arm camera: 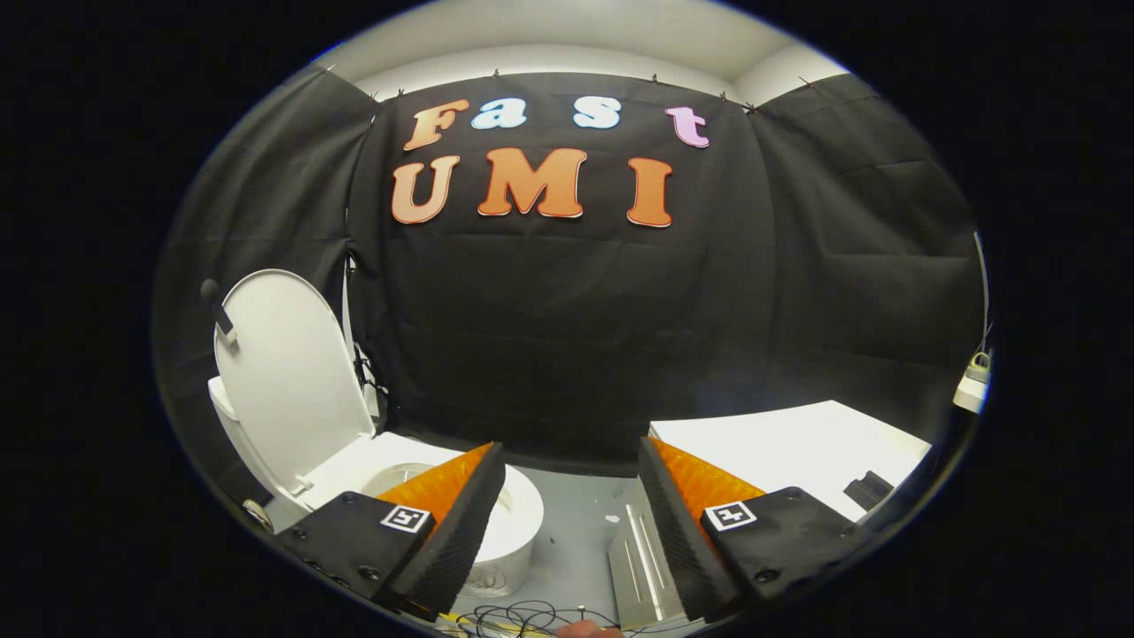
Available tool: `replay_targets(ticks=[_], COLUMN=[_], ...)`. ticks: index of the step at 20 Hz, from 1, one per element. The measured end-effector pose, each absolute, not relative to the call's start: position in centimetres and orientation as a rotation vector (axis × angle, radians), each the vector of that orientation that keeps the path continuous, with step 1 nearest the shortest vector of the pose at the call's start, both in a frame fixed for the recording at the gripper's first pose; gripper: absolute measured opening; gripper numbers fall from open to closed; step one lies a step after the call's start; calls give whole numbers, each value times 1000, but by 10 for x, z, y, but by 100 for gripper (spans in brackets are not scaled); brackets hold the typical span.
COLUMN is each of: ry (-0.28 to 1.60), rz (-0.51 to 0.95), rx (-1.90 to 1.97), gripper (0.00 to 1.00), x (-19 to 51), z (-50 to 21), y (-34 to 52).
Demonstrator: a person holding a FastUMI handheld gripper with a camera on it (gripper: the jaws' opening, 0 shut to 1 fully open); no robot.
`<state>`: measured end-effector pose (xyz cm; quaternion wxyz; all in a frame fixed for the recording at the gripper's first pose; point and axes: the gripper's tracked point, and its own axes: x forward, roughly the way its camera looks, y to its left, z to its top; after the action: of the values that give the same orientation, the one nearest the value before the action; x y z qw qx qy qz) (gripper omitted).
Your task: Open the toilet lid.
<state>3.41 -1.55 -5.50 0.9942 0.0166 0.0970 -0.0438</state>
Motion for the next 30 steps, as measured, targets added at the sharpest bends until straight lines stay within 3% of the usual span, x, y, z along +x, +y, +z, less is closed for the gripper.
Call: replay_targets(ticks=[30], ry=[179], rz=[-126], rx=[-14], gripper=[97], x=[25], z=[-52], y=[-23])
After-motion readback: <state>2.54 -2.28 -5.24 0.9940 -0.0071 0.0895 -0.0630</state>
